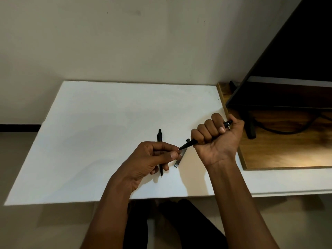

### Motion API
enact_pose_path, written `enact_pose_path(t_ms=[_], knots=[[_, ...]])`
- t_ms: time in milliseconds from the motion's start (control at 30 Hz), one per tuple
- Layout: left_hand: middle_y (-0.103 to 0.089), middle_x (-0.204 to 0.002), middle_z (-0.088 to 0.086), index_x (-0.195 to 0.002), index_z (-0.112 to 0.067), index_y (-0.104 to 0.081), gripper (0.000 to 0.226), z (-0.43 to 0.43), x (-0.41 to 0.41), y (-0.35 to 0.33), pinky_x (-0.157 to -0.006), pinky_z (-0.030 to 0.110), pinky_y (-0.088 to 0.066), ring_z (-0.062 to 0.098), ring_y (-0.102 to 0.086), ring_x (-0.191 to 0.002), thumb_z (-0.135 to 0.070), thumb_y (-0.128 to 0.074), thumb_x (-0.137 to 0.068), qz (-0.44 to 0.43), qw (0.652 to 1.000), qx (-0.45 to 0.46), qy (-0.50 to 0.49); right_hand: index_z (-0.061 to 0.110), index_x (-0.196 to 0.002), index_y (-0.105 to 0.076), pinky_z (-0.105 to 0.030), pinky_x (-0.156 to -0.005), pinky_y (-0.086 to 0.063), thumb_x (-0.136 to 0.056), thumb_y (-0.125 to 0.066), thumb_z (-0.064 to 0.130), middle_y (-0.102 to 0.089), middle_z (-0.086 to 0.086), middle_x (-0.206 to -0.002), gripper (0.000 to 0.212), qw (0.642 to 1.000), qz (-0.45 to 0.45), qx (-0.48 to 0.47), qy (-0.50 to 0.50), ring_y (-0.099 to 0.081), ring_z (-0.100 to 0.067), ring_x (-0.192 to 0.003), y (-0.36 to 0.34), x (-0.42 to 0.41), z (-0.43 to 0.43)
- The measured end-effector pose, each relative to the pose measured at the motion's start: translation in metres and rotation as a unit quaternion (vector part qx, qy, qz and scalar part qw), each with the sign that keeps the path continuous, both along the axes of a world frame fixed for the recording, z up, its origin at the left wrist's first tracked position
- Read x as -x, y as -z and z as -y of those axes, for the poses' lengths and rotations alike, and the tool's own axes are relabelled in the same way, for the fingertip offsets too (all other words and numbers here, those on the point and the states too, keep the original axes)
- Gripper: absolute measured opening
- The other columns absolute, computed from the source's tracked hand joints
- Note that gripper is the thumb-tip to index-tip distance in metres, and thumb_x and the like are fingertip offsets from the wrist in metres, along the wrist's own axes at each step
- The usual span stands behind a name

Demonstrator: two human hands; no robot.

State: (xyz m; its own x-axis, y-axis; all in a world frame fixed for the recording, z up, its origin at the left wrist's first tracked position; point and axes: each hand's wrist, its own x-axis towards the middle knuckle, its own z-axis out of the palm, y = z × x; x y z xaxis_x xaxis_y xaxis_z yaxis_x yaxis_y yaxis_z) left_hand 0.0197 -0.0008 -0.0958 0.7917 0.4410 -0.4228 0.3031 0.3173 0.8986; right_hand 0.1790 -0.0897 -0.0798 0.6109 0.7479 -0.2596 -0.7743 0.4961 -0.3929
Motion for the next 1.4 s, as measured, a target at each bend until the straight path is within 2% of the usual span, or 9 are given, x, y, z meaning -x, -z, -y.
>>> enact_pose_path(t_ms=[267,367,500,700,967,1100,1300,1400], knots=[[-0.074,-0.101,0.024,-0.098,-0.016,-0.079,0.034,0.0002,-0.0009,0.0017,-0.046,0.019,-0.031,0.007,-0.056,-0.054,-0.034,-0.076,-0.069,0.007,1.000,-0.003,0.001,0.018,-0.048,-0.031,-0.021,-0.043,-0.011,-0.093,-0.034,0.047,-0.010,0.006,-0.047,0.054,1.000,0.002,0.014,0.014,-0.006,-0.010,-0.042,0.0004,0.0015,-0.0014],[-0.075,-0.100,0.021,-0.095,-0.018,-0.080,0.033,0.0003,-0.0009,0.0017,-0.046,0.019,-0.031,0.007,-0.056,-0.054,-0.036,-0.076,-0.068,0.012,1.000,-0.001,0.002,0.018,-0.047,-0.030,-0.020,-0.043,-0.012,-0.092,-0.031,0.043,-0.013,0.006,-0.042,0.052,1.000,-0.011,0.003,0.018,-0.005,-0.011,-0.042,0.0012,0.0005,-0.0016],[-0.075,-0.100,0.021,-0.095,-0.019,-0.080,0.034,0.0001,-0.0008,0.0015,-0.047,0.020,-0.031,0.007,-0.056,-0.054,-0.038,-0.077,-0.067,0.011,1.000,-0.001,0.004,0.018,-0.047,-0.032,-0.020,-0.042,-0.012,-0.094,-0.031,0.050,-0.021,0.006,-0.037,0.057,1.000,-0.010,0.007,0.013,-0.006,-0.010,-0.041,0.0019,0.0007,-0.0021],[-0.076,-0.099,0.018,-0.094,-0.019,-0.080,0.034,-0.0001,-0.0002,0.0012,-0.047,0.021,-0.031,0.008,-0.056,-0.054,-0.040,-0.076,-0.067,0.012,1.000,-0.005,0.005,0.018,-0.047,-0.031,-0.021,-0.042,-0.012,-0.093,-0.031,0.045,-0.011,0.006,-0.045,0.053,1.000,0.002,0.014,0.016,-0.005,-0.010,-0.042,0.0009,0.0009,-0.0027],[-0.079,-0.094,0.005,-0.096,-0.018,-0.079,0.031,0.0008,0.0005,-0.0004,-0.047,0.019,-0.032,0.007,-0.056,-0.054,-0.037,-0.072,-0.073,0.008,1.000,-0.015,0.008,0.019,-0.047,-0.032,-0.020,-0.043,-0.012,-0.093,-0.032,0.047,-0.015,0.006,-0.040,0.054,1.000,0.006,0.012,0.009,-0.005,-0.010,-0.041,0.0005,0.0015,-0.0033],[-0.079,-0.096,0.008,-0.096,-0.019,-0.079,0.030,0.0007,0.0009,-0.0002,-0.047,0.019,-0.031,0.007,-0.057,-0.054,-0.037,-0.072,-0.073,0.007,1.000,-0.014,0.007,0.019,-0.047,-0.032,-0.021,-0.042,-0.012,-0.093,-0.032,0.047,-0.019,0.006,-0.038,0.054,1.000,0.011,0.012,0.008,-0.006,-0.010,-0.041,0.0007,0.0010,-0.0024],[-0.079,-0.097,0.004,-0.100,-0.016,-0.078,0.017,0.0010,0.0009,0.0002,-0.046,0.018,-0.030,0.007,-0.058,-0.054,-0.022,-0.067,-0.089,0.008,1.000,-0.008,0.008,0.018,-0.048,-0.032,-0.023,-0.041,-0.012,-0.093,-0.032,0.048,-0.022,0.006,-0.037,0.054,1.000,0.000,-0.005,0.002,-0.006,-0.010,-0.041,0.0026,-0.0003,-0.0004],[-0.079,-0.096,0.004,-0.099,-0.017,-0.078,0.016,0.0013,0.0015,0.0001,-0.045,0.017,-0.031,0.007,-0.057,-0.054,-0.020,-0.065,-0.090,0.012,1.000,-0.006,0.006,0.018,-0.047,-0.033,-0.023,-0.041,-0.012,-0.094,-0.031,0.047,-0.023,0.006,-0.037,0.055,1.000,-0.018,-0.017,0.007,-0.006,-0.010,-0.041,0.0041,-0.0006,0.0003]])
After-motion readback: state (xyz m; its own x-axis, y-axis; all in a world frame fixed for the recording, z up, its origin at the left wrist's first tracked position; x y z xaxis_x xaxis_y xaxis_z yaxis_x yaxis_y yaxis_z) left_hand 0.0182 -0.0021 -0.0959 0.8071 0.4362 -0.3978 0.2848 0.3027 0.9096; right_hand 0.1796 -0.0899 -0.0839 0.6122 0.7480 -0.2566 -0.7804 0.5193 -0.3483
